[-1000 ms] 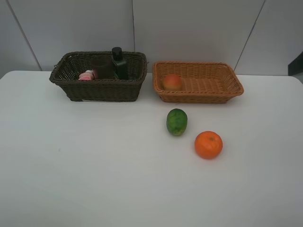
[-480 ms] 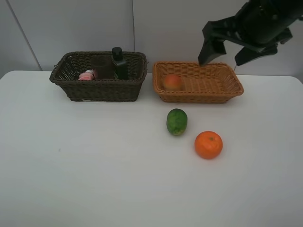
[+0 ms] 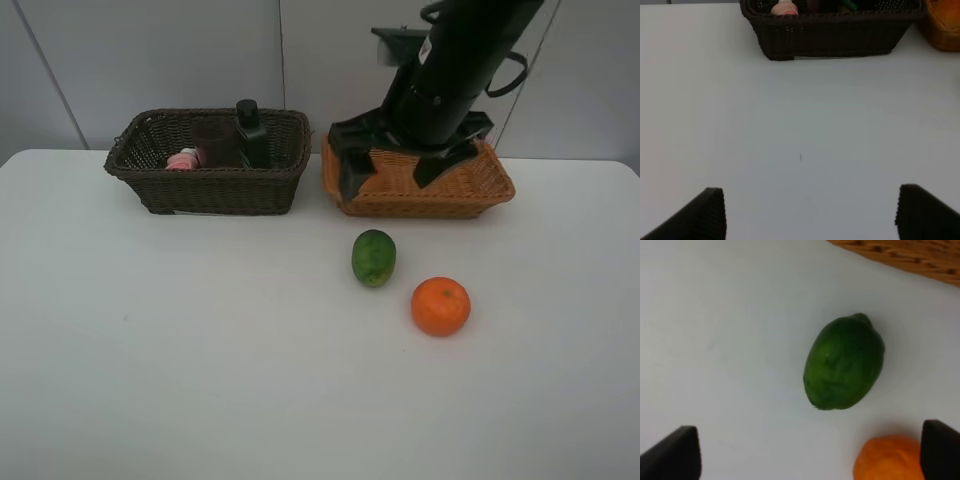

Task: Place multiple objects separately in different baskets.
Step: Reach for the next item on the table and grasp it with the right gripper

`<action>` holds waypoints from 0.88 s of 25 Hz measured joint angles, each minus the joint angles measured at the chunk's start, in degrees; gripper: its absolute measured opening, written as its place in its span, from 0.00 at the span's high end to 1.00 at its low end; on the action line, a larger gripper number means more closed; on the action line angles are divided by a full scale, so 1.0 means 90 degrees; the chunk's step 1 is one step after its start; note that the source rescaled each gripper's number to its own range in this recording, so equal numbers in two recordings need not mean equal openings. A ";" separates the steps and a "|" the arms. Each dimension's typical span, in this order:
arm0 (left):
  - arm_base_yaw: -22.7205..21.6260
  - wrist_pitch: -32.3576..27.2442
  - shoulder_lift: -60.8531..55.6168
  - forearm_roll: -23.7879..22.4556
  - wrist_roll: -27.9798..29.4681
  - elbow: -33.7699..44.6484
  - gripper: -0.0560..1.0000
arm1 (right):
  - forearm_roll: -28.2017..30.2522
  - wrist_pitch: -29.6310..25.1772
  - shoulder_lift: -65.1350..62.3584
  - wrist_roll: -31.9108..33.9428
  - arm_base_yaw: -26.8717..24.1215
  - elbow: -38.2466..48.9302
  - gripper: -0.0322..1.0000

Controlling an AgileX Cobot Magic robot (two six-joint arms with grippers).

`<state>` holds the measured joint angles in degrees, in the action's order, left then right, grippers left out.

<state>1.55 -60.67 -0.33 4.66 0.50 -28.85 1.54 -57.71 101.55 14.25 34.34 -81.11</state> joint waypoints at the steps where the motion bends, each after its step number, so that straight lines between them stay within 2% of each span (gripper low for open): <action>1: 0.0000 0.0000 0.0000 0.0000 0.0000 0.0000 0.10 | 0.0000 -0.0017 0.0159 0.0085 0.0030 -0.0090 0.07; 13: 0.0000 0.0000 0.0000 -0.0001 0.0000 0.0000 0.10 | 0.0542 -0.0166 0.1063 0.1645 0.0029 -0.0367 0.06; 22: 0.0000 0.0000 0.0000 -0.0007 0.0000 0.0000 0.10 | 0.0549 0.0005 0.1666 0.1771 -0.0001 -0.0366 0.06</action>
<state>1.55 -60.67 -0.33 4.60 0.50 -28.85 6.48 -57.66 116.54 30.19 34.33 -84.41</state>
